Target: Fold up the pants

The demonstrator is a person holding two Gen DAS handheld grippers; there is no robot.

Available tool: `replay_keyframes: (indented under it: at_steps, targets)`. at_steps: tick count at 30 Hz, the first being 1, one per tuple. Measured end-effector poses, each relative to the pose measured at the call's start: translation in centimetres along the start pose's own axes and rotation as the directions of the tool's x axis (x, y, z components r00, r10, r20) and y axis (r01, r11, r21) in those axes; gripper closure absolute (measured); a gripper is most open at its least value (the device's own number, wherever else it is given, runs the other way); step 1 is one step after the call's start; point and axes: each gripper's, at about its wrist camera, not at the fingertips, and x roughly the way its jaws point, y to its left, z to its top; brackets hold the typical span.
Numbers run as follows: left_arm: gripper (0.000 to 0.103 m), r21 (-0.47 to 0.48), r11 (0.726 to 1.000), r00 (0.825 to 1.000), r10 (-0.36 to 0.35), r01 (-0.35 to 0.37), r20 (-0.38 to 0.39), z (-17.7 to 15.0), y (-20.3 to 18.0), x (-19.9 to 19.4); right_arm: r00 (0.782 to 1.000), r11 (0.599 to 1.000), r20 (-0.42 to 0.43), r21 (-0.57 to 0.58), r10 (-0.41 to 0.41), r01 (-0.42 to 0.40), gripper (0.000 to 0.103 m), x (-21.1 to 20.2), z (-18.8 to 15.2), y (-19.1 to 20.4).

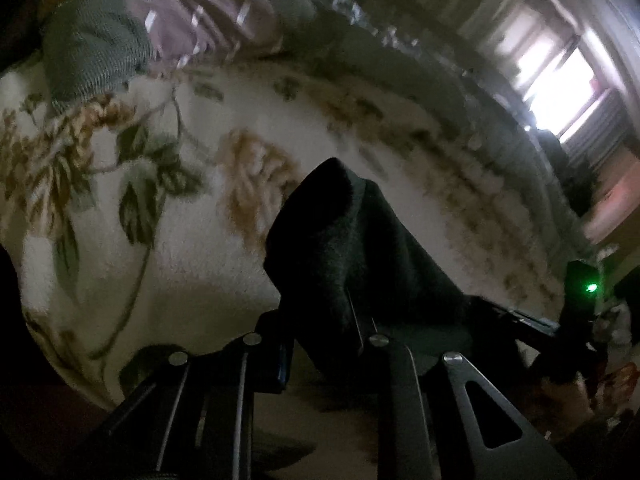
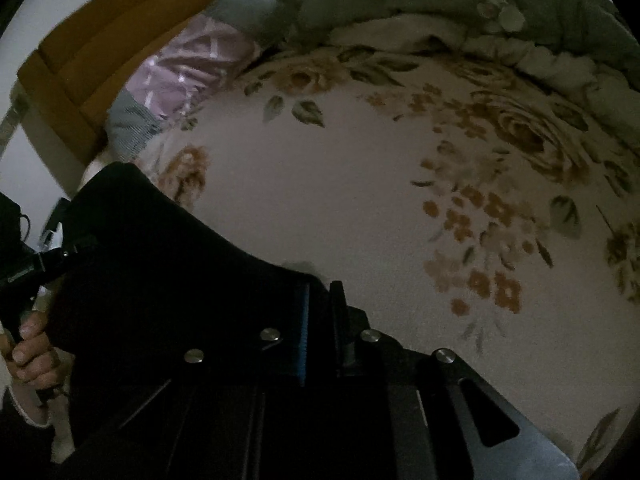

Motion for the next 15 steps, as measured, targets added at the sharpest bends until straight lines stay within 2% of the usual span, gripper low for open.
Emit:
replay_keyframes:
  at_steps: [2, 4, 6, 7, 8, 9, 15]
  targets:
    - [0.085, -0.004, 0.999, 0.996, 0.054, -0.054, -0.07, -0.1, 0.6, 2.3, 0.999, 0.999, -0.024, -0.02, -0.033, 0.033, 0.093, 1.4, -0.3, 0.5]
    - [0.08, -0.042, 0.997, 0.992, 0.057, -0.063, -0.115, -0.1, 1.5, 3.3, 0.997, 0.999, -0.056, -0.007, -0.046, 0.045, 0.09, 2.4, -0.7, 0.2]
    - [0.071, -0.06, 0.996, 0.991, 0.057, -0.065, -0.119, 0.2, 1.8, 2.9, 0.997, 0.998, -0.052, 0.025, -0.062, 0.064, 0.077, 2.1, -0.9, -0.2]
    - [0.065, -0.061, 0.995, 0.991, 0.068, -0.076, -0.119, 0.3, 1.9, 2.7, 0.996, 0.997, -0.046, 0.04, -0.071, 0.073, 0.062, 1.7, -0.9, -0.3]
    - [0.063, -0.063, 0.993, 0.989, 0.087, -0.095, -0.116, 0.2, 2.0, 2.3, 0.996, 0.995, -0.037, 0.052, -0.078, 0.079, 0.053, 1.2, -0.9, -0.4]
    - [0.058, -0.07, 0.992, 0.989, 0.099, -0.107, -0.106, 0.2, 2.1, 1.8, 0.997, 0.995, -0.02, 0.064, -0.075, 0.076, 0.052, 0.3, -1.1, -0.6]
    - [0.055, -0.102, 0.99, 0.994, 0.099, -0.102, -0.039, 0.2, 1.8, -1.6, 0.997, 0.988, 0.066, 0.148, -0.046, 0.036, 0.049, -5.2, -3.7, -1.6]
